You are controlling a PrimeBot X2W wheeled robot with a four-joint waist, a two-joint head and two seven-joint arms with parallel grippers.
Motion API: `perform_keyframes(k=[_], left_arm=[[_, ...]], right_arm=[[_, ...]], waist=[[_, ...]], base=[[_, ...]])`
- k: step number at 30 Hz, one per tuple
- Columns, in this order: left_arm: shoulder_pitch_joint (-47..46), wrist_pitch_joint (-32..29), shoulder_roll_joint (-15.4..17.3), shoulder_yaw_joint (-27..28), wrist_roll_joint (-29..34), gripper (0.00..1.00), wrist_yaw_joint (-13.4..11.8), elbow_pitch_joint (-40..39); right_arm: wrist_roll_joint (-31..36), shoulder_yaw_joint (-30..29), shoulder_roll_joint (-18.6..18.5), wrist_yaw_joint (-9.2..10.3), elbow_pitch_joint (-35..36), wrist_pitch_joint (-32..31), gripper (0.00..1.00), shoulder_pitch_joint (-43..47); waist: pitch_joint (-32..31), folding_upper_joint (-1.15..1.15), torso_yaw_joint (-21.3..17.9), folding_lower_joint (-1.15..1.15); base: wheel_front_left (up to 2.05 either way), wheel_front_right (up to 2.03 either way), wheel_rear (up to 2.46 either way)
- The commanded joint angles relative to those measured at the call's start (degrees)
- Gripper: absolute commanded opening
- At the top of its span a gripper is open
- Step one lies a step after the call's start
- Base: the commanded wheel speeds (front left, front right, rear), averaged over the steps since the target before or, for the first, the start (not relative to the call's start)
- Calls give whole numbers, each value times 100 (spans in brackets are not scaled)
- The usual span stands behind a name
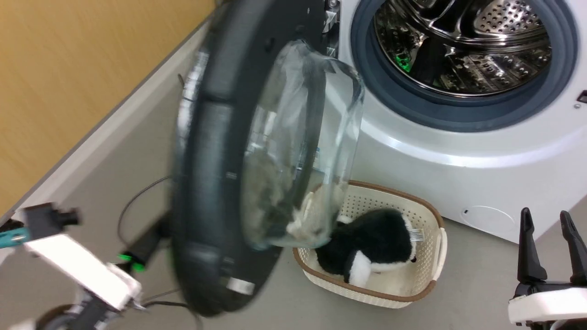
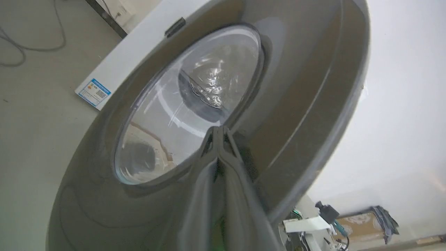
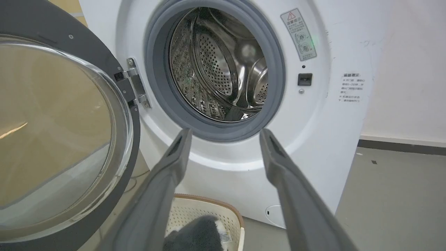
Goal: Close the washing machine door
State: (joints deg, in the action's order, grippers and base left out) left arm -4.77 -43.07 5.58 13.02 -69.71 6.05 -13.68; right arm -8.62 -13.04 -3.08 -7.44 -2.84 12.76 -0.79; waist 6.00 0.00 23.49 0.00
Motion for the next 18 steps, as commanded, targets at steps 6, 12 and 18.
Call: perform_keyframes(k=[6, 12, 18], left_arm=[[223, -140, -108, -902, -370, 0, 84, -732], [45, 310, -127, -1854, -319, 0, 121, -813], [-442, 1473, -138, -2801, -138, 0, 144, -78]], right_arm=[[-64, -103, 18, -4, -25, 109, 100, -117], [-122, -126, 20, -4, -30, 181, 100, -227], [-201, -131, 20, -5, -58, 224, 100, -302]], waist=[[-12, 0, -305, 0], [124, 0, -860, 0], [242, 0, -1562, 0]], base=[[0, 0, 0], [0, 0, 0], [0, 0, 0]])
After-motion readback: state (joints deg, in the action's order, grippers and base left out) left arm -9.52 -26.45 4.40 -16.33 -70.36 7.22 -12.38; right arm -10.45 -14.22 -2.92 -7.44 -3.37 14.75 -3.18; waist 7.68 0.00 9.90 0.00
